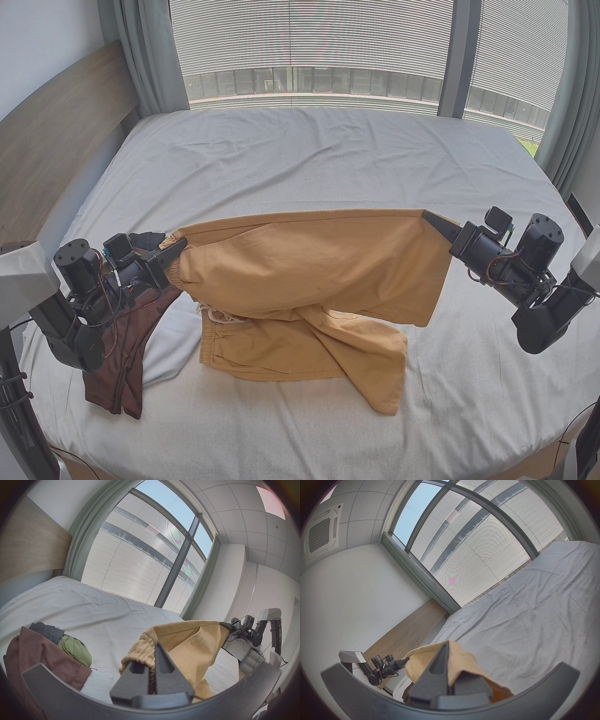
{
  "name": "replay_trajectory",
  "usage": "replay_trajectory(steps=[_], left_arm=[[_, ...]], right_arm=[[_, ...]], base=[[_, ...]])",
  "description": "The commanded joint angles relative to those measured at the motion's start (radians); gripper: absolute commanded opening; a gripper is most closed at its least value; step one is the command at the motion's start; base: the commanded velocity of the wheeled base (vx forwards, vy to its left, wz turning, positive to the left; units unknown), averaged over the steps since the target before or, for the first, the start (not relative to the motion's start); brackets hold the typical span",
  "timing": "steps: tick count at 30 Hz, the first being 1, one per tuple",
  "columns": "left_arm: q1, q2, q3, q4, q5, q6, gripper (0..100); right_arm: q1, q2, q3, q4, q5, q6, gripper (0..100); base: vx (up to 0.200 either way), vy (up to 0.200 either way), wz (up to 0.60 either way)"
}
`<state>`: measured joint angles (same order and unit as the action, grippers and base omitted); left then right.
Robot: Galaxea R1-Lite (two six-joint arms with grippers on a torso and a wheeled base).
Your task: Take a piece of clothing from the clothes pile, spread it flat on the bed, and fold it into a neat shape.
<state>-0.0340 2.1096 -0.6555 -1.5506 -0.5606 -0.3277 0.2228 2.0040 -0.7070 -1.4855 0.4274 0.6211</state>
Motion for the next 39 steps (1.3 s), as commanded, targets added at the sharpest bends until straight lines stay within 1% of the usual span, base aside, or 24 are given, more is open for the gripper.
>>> replay_trajectory(steps=[1,19,30,33,39], left_arm=[[0.0,0.004,-0.004,0.0,0.001,-0.001,0],[0.002,0.009,-0.018,0.0,0.001,0.002,0],[-0.007,0.001,-0.024,0.0,0.008,0.001,0],[-0.006,0.02,-0.058,0.0,0.024,-0.004,0],[-0.012,0.075,-0.145,0.001,0.09,-0.004,0]], right_arm=[[-0.005,0.002,-0.005,-0.002,-0.001,0.0,0],[-0.029,0.004,-0.011,-0.002,0.001,0.0,0],[-0.02,0.007,-0.017,-0.001,0.001,-0.001,0],[-0.025,0.044,-0.051,0.033,-0.001,-0.003,0],[-0.049,0.102,-0.163,0.114,-0.001,-0.006,0]], base=[[0.0,0.0,0.0],[0.0,0.0,0.0],[0.0,0.0,0.0],[0.0,0.0,0.0],[0.0,0.0,0.0]])
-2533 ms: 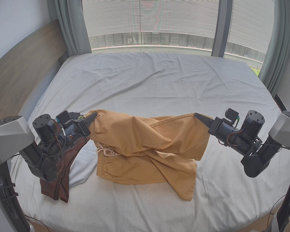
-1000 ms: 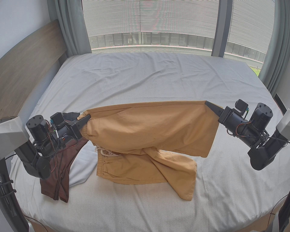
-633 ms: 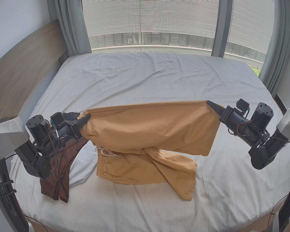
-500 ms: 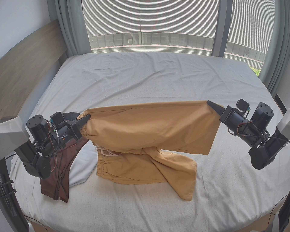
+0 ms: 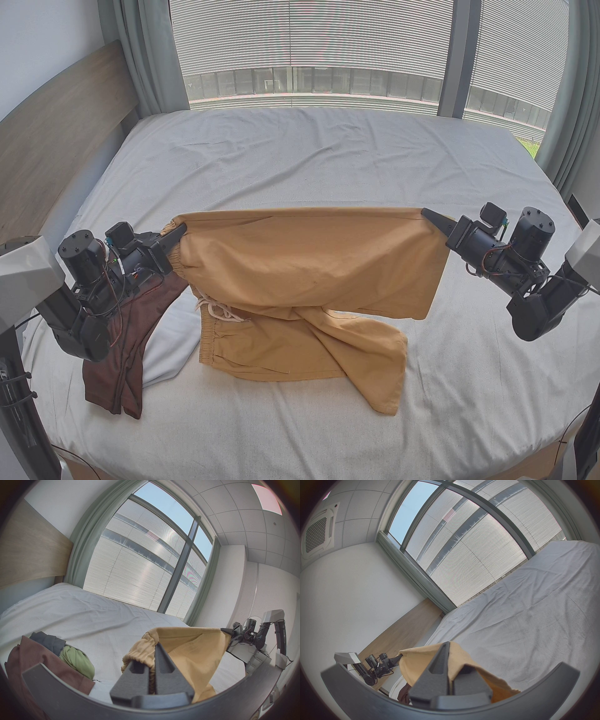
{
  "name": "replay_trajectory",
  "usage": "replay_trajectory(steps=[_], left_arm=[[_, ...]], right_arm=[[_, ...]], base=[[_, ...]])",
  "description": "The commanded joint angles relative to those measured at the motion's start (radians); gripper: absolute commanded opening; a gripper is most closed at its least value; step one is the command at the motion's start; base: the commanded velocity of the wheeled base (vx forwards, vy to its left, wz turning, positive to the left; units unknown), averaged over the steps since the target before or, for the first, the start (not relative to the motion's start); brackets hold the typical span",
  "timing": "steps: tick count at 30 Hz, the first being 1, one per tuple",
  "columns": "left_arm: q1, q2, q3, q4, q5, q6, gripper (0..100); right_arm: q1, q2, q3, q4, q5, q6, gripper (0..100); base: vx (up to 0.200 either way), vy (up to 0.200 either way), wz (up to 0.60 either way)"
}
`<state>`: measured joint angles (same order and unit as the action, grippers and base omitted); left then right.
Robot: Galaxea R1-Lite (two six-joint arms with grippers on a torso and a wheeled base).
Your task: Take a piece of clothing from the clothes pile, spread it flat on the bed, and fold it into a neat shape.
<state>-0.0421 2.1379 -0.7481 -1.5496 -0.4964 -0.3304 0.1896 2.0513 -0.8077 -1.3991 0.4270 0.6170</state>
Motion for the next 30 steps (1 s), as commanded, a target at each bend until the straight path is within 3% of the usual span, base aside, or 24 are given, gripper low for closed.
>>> replay_trajectory(steps=[1,15,30], left_arm=[[-0.004,0.047,-0.053,0.0,0.025,-0.001,0],[-0.024,0.18,-0.183,0.0,0.094,0.005,0],[-0.039,0.304,-0.379,0.0,0.157,-0.004,0]], right_arm=[[-0.016,0.055,-0.062,0.028,-0.001,-0.002,0],[-0.019,0.173,-0.272,0.127,-0.001,-0.002,0],[-0.033,0.326,-0.441,0.129,-0.001,-0.002,0]], base=[[0.0,0.0,0.0],[0.0,0.0,0.0],[0.0,0.0,0.0]])
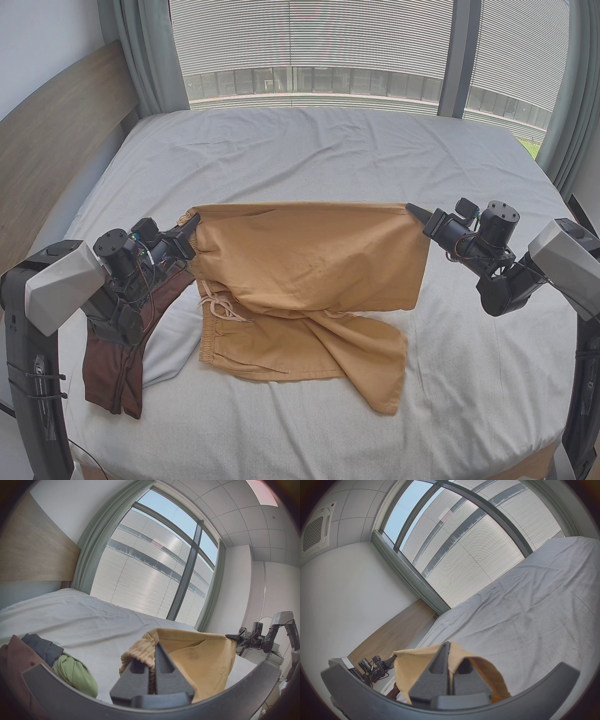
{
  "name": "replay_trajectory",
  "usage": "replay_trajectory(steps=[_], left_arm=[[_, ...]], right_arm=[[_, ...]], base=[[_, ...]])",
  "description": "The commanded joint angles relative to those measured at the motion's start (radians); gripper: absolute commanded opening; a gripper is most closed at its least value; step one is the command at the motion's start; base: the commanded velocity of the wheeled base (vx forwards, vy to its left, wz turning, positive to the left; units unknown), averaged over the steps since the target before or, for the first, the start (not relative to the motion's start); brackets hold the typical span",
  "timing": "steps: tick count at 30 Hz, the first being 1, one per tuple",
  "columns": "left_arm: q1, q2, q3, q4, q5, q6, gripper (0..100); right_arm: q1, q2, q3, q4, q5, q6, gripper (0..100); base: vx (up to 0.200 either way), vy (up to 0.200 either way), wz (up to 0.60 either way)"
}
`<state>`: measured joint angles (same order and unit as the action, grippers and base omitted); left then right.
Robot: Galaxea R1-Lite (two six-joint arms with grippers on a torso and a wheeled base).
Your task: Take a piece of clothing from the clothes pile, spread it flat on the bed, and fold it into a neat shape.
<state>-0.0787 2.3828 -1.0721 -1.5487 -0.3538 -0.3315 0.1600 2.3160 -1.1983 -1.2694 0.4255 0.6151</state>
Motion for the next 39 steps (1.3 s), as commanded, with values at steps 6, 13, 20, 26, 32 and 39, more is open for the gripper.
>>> replay_trajectory(steps=[6,13,20,26,32,39], left_arm=[[-0.007,0.119,-0.141,-0.001,0.032,-0.006,0],[-0.007,0.148,-0.212,0.002,0.047,-0.043,0],[-0.003,0.164,-0.227,0.006,0.044,-0.063,0],[-0.006,0.177,-0.253,0.022,0.045,-0.096,100],[-0.024,0.168,-0.255,0.076,0.067,-0.141,100],[-0.023,0.154,-0.244,0.134,0.093,-0.141,100]], right_arm=[[-0.004,0.108,-0.119,0.022,0.002,0.0,0],[-0.004,0.166,-0.214,0.041,0.001,0.0,0],[-0.004,0.209,-0.276,0.051,0.002,0.0,0],[-0.007,0.244,-0.348,0.064,-0.002,0.002,100],[-0.014,0.23,-0.343,0.064,-0.004,-0.011,100],[-0.008,0.175,-0.195,0.053,-0.004,-0.057,100]], base=[[0.0,0.0,0.0],[0.0,0.0,0.0],[0.0,0.0,0.0],[0.0,0.0,0.0],[0.0,0.0,0.0],[0.0,0.0,0.0]])
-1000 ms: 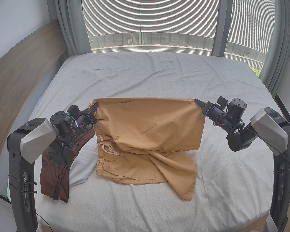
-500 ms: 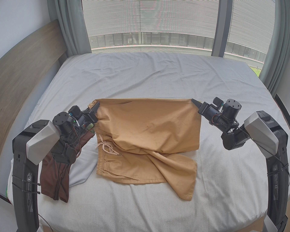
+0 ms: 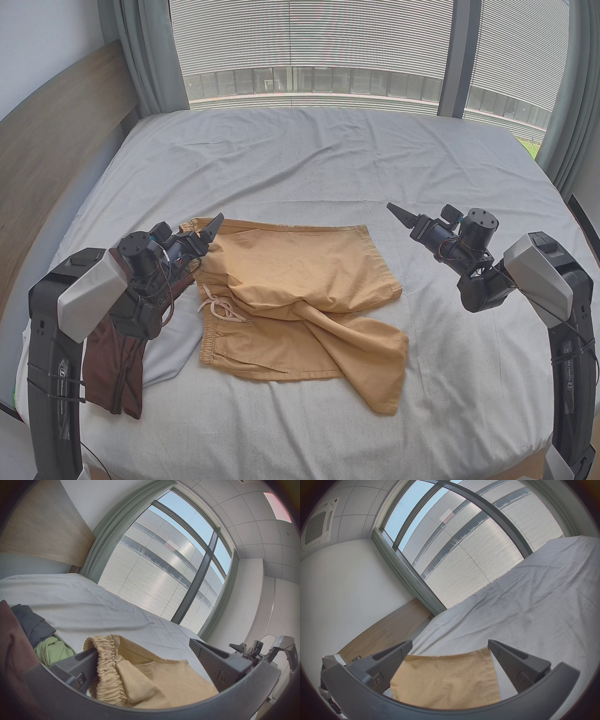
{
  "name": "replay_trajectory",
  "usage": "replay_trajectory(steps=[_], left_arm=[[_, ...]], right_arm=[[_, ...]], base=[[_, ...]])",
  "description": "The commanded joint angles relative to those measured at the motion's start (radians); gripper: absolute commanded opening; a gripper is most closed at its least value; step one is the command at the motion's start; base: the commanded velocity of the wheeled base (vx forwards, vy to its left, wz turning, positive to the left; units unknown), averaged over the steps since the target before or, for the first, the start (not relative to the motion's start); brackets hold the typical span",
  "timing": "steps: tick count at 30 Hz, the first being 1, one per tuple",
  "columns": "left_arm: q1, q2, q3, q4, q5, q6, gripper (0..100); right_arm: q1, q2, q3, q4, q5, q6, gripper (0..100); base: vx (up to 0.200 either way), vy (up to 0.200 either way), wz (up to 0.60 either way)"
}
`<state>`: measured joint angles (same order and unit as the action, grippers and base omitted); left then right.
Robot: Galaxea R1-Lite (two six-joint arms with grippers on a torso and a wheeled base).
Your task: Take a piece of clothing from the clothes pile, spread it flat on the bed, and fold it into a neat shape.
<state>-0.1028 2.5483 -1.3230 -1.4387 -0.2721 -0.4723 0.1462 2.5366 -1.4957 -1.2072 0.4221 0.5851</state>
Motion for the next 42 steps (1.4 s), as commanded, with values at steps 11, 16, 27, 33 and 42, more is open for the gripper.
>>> replay_trajectory(steps=[11,16,27,33,42], left_arm=[[0.006,-0.129,0.168,0.115,0.037,0.003,100],[0.009,-0.212,0.312,0.106,0.028,0.006,100],[0.034,-0.29,0.584,-0.046,-0.081,0.006,100],[0.034,-0.249,0.613,-0.111,-0.093,0.011,100],[0.029,-0.232,0.642,-0.111,-0.094,0.018,100]], right_arm=[[0.026,-0.139,0.42,-0.097,-0.002,-0.105,100],[0.026,-0.168,0.548,-0.14,-0.002,-0.105,100],[0.026,-0.174,0.727,-0.091,0.0,-0.107,100],[0.026,-0.17,0.769,-0.032,0.0,-0.103,100],[0.026,-0.162,0.782,0.049,0.003,-0.059,100]], base=[[0.0,0.0,0.0],[0.0,0.0,0.0],[0.0,0.0,0.0],[0.0,0.0,0.0],[0.0,0.0,0.0]])
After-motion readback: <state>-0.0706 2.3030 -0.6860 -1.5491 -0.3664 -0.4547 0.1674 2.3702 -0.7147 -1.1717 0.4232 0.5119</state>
